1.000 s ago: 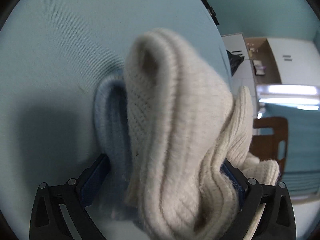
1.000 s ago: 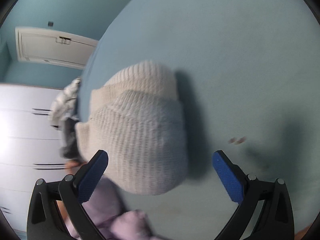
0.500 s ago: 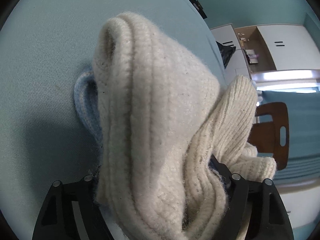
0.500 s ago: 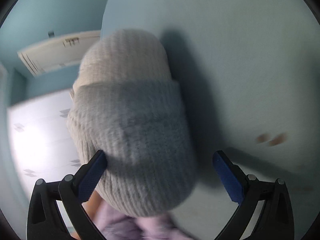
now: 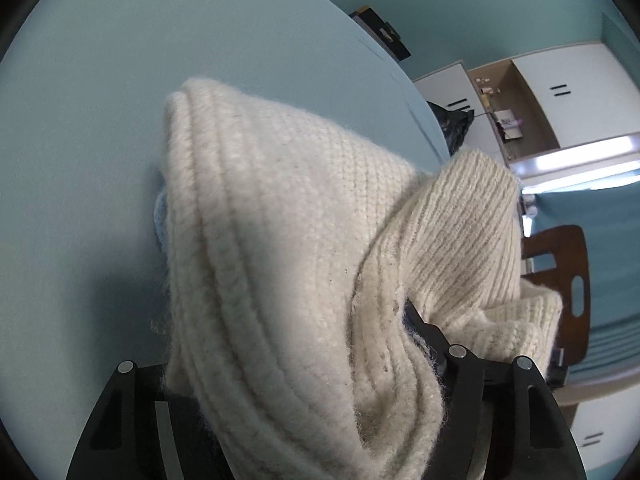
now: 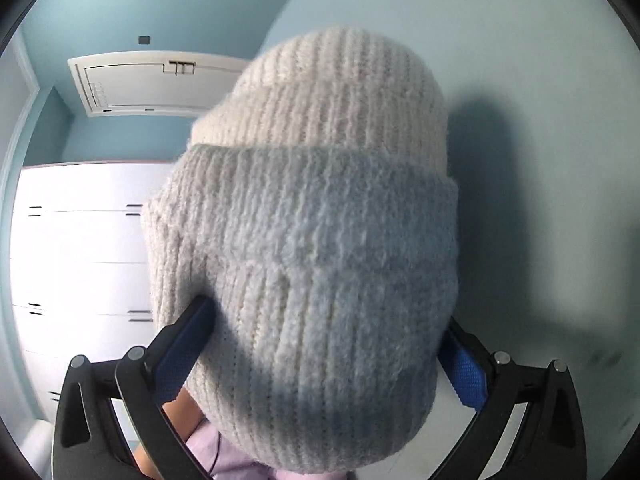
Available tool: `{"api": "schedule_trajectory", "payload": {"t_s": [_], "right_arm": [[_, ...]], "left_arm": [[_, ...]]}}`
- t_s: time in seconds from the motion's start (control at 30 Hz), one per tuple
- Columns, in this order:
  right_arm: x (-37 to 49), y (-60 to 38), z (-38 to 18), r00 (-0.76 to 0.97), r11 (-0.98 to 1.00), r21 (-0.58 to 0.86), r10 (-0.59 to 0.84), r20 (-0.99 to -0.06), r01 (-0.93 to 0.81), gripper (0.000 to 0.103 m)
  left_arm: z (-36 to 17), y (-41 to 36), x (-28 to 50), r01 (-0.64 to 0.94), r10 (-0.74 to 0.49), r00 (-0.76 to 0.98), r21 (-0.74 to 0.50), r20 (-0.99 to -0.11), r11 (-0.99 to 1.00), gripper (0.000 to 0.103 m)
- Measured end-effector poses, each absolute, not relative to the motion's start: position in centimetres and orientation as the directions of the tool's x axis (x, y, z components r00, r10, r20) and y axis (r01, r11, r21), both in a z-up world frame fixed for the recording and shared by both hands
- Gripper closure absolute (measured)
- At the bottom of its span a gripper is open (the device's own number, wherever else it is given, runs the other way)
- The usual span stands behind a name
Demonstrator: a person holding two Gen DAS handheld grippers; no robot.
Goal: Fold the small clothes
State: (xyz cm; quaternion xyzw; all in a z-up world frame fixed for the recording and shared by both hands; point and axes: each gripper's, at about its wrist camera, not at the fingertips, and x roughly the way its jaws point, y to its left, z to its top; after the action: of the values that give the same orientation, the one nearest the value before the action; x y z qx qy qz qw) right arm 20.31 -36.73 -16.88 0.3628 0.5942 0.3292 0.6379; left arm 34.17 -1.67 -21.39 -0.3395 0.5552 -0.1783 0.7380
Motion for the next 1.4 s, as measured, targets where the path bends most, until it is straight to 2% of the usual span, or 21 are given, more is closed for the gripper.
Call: {"api": "schedule_trajectory", "payload": {"t_s": [0.13,0.27,0.47,0.57,0.73,0.8,0.87,0.9,0.97,1.07,1.17,1.3,1.33,1.4], "right_arm": [[24.4,-37.5,-16.2,0.142,0.556,0.831,0.821,-0.553,0.025,0.002],[28.4,-39.1,-17.0,0.230,0.623,0.776,0.745,-0.626,0.093,0.002],[28.3,-40.9,-19.7,0.237,0.573,0.802,0.766,-0.598,0.171,0.001],[27.5,-42.6,-20.5,0.222,0.548,0.795,0.768,-0.601,0.259,0.001],[24.0,-45.5,-13.9,0.232,0.766,0.590,0.544,-0.807,0.255,0.001],[22.6,-45.2,-10.4,0.239,0.845,0.497,0.450,-0.861,0.200,0.001],[20.5,-45.0,-6.9,0.266,0.875,0.462,0.416,-0.870,0.145,0.001],[18.9,-44.7,-4.7,0.283,0.884,0.453,0.409,-0.868,0.113,0.001],[15.8,-43.8,-1.2,0.297,0.891,0.451,0.418,-0.859,0.050,0.001],[9.3,-42.0,4.6,0.344,0.938,0.343,0.337,-0.877,-0.045,0.001],[4.6,-39.5,9.4,0.421,0.934,0.319,0.356,-0.834,-0.160,0.001],[-4.6,-37.3,15.8,0.536,0.860,0.343,0.505,-0.677,-0.378,0.001],[-6.2,-37.8,16.4,0.550,0.855,0.344,0.515,-0.658,-0.388,0.001],[-8.8,-37.6,17.9,0.571,0.859,0.343,0.509,-0.644,-0.380,0.001]], "left_arm": [[-22.1,-2.3,37.2,-0.157,-0.617,0.304,-0.677,-0.726,0.719,0.032],[-22.3,-4.1,38.0,-0.130,-0.588,0.339,-0.655,-0.735,0.744,0.030],[-23.3,-2.6,36.8,-0.211,-0.566,0.338,-0.646,-0.752,0.733,0.016],[-20.9,-1.9,35.9,-0.212,-0.485,0.345,-0.570,-0.804,0.794,0.017],[-12.0,-2.0,33.6,-0.156,-0.255,0.446,-0.356,-0.858,0.921,0.017],[-6.8,-3.4,31.1,-0.091,-0.180,0.494,-0.257,-0.851,0.962,0.011],[-2.8,-5.3,28.3,-0.031,-0.108,0.550,-0.149,-0.828,0.988,0.004],[-0.3,-6.7,26.1,0.009,-0.078,0.593,-0.090,-0.801,0.996,0.000],[3.8,-9.0,21.9,0.079,-0.076,0.666,-0.031,-0.742,0.996,0.000],[8.4,-11.8,16.5,0.130,-0.101,0.705,-0.012,-0.702,0.991,0.000],[11.3,-12.8,11.3,0.108,-0.090,0.701,-0.019,-0.707,0.994,0.000],[12.9,-12.2,7.0,0.043,-0.079,0.674,-0.068,-0.735,0.997,0.000],[13.0,-11.8,5.8,0.048,-0.116,0.662,-0.113,-0.741,0.992,0.000],[12.5,-11.8,4.8,0.066,-0.127,0.637,-0.110,-0.760,0.992,0.000]]}}
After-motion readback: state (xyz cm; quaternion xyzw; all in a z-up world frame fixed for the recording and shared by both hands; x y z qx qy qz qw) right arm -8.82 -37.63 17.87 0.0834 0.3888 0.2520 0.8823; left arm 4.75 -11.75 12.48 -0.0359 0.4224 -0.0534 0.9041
